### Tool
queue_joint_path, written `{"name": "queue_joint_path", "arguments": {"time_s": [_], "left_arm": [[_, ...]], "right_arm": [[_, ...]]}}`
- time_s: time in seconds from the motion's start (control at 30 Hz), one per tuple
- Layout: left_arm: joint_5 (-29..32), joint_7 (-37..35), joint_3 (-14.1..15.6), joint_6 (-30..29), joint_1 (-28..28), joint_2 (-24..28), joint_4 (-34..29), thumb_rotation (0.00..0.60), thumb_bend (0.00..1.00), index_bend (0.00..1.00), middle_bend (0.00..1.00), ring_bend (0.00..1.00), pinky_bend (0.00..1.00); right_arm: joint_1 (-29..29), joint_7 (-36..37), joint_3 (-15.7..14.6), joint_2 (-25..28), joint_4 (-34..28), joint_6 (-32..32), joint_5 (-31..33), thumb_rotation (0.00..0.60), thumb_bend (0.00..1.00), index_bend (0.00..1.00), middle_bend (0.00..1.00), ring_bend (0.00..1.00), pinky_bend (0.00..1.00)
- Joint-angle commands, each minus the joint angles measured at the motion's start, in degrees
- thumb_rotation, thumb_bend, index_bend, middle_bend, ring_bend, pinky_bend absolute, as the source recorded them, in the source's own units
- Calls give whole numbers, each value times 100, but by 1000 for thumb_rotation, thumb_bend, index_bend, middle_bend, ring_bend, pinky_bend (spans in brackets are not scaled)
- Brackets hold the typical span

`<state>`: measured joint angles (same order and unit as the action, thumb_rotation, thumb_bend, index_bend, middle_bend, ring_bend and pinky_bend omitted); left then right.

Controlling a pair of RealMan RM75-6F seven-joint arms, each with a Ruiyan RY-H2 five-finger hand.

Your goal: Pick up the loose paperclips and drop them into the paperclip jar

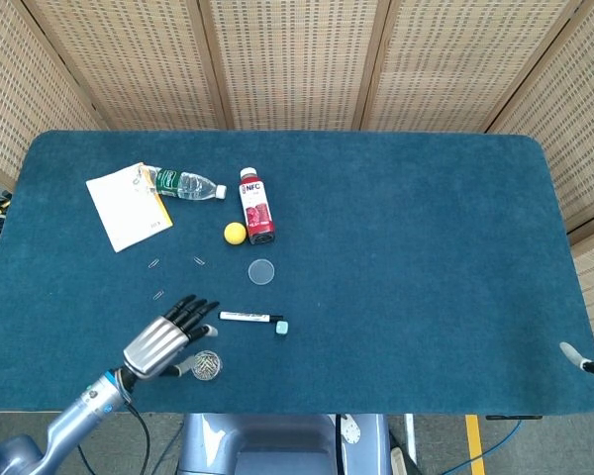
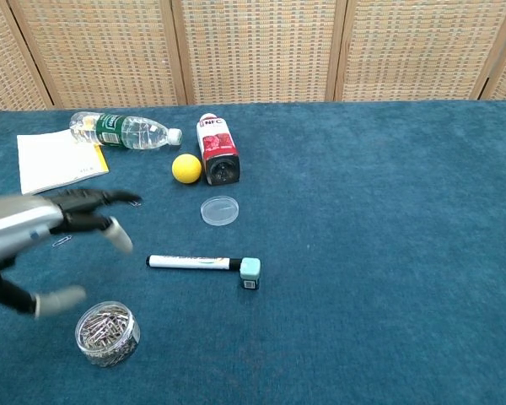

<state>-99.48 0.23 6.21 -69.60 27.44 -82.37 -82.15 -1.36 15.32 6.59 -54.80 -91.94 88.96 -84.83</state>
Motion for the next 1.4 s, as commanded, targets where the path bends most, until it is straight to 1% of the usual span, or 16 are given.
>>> {"name": "queue_joint_path", "arguments": {"time_s": [0.03,0.1,0.13,0.23,0.3,0.43,0.53,0.73,1.4], "left_arm": [[347,-183,-257,-90,-36,227,104,600,455,350,0,0,0],[590,-274,-380,17,-18,267,263,600,511,384,0,0,0],[832,-372,-485,188,17,278,440,600,554,397,0,0,0],[1249,-427,-632,612,118,223,829,600,661,417,0,0,0],[1478,-425,-688,859,159,147,1045,600,701,430,0,0,0],[1670,-409,-700,1144,207,41,1287,600,749,449,0,0,0],[1772,-432,-681,1405,267,-89,1511,600,760,450,0,0,0],[1880,-379,-747,1548,339,-255,1755,600,756,450,0,0,0],[2272,-4,-911,1941,504,-583,2055,600,754,449,0,0,0]], "right_arm": [[-2,-3,0,-2,0,0,-2,600,0,37,0,0,0],[-2,-14,-2,-3,-3,2,-7,600,0,37,0,0,0],[-3,-24,-3,-6,-7,4,-14,600,0,37,0,0,0],[-8,-53,-6,-12,-15,-6,-12,600,0,37,0,0,0],[-14,-70,-6,-17,-18,-20,-4,600,0,37,0,0,0],[-29,-100,-6,-23,-22,-52,11,600,0,37,0,0,0],[-52,-158,-4,-37,-23,-98,32,600,0,37,0,0,0],[-61,-196,-4,-48,-34,-110,40,600,0,37,0,0,0],[-61,-134,-2,-40,-13,-117,51,600,0,37,0,0,0]]}}
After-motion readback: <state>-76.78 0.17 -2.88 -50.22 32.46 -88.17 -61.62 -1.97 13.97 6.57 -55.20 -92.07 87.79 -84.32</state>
